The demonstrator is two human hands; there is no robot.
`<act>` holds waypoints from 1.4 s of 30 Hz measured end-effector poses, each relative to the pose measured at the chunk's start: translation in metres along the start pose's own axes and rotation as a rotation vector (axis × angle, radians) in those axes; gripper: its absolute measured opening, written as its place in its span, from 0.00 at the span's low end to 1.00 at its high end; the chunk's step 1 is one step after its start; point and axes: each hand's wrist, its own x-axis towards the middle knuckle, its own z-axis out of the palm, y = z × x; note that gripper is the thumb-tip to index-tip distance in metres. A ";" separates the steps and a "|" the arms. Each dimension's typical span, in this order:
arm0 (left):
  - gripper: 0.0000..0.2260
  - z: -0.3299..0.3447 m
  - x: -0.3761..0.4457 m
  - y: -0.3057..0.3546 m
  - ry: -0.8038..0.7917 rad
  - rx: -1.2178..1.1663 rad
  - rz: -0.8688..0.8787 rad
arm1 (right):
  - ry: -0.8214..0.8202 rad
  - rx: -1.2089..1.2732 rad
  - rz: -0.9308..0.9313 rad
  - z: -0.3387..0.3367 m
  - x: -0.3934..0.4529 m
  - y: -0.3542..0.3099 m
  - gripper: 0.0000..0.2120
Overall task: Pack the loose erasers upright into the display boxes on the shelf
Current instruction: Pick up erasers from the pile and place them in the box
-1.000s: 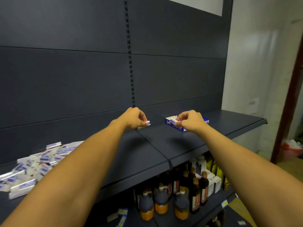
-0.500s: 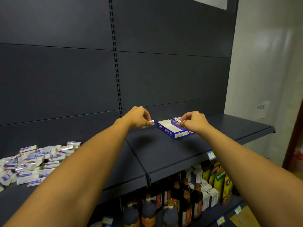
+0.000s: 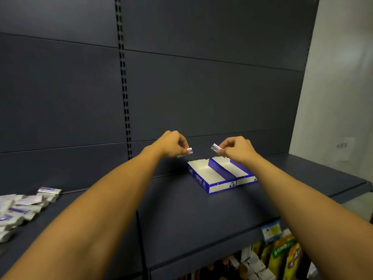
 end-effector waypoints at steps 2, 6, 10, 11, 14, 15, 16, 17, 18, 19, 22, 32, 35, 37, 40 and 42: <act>0.07 0.008 0.012 -0.002 -0.004 0.003 -0.006 | -0.017 0.027 -0.013 0.003 0.014 0.008 0.04; 0.07 0.021 0.028 -0.004 -0.025 0.018 -0.028 | -0.104 0.030 -0.048 0.009 0.035 0.024 0.05; 0.08 0.031 0.036 -0.006 0.010 -0.018 -0.074 | -0.173 0.064 -0.078 0.015 0.058 0.040 0.06; 0.07 0.035 0.037 -0.006 0.009 -0.020 -0.082 | -0.189 0.073 -0.087 0.017 0.064 0.045 0.06; 0.07 0.047 0.040 -0.002 -0.006 -0.012 -0.118 | -0.229 0.119 -0.113 0.022 0.081 0.059 0.06; 0.07 0.051 0.042 0.000 -0.005 -0.012 -0.137 | -0.244 0.138 -0.113 0.023 0.087 0.063 0.06; 0.07 0.054 0.044 0.002 0.000 -0.011 -0.157 | -0.263 0.149 -0.116 0.024 0.091 0.067 0.06; 0.08 0.057 0.046 0.004 0.004 -0.009 -0.175 | -0.283 0.153 -0.123 0.024 0.096 0.071 0.06; 0.08 0.060 0.049 0.006 0.008 -0.003 -0.192 | -0.301 0.156 -0.132 0.023 0.101 0.075 0.05; 0.08 0.062 0.052 0.008 0.014 0.004 -0.207 | -0.314 0.164 -0.140 0.023 0.106 0.078 0.05; 0.08 0.067 0.062 0.014 0.043 0.004 -0.246 | -0.340 0.195 -0.154 0.019 0.121 0.087 0.05; 0.07 0.081 0.093 0.012 0.077 0.010 -0.335 | -0.405 0.238 -0.156 0.026 0.144 0.102 0.04; 0.08 0.085 0.097 0.008 0.042 0.091 -0.319 | -0.423 0.252 -0.133 0.029 0.147 0.103 0.04; 0.09 0.090 0.101 0.006 0.001 0.163 -0.291 | -0.433 0.282 -0.114 0.030 0.150 0.102 0.04; 0.10 0.099 0.106 0.003 -0.070 0.260 -0.247 | -0.452 0.341 -0.087 0.030 0.151 0.098 0.05; 0.10 0.105 0.108 0.001 -0.103 0.299 -0.225 | -0.460 0.372 -0.085 0.031 0.150 0.096 0.06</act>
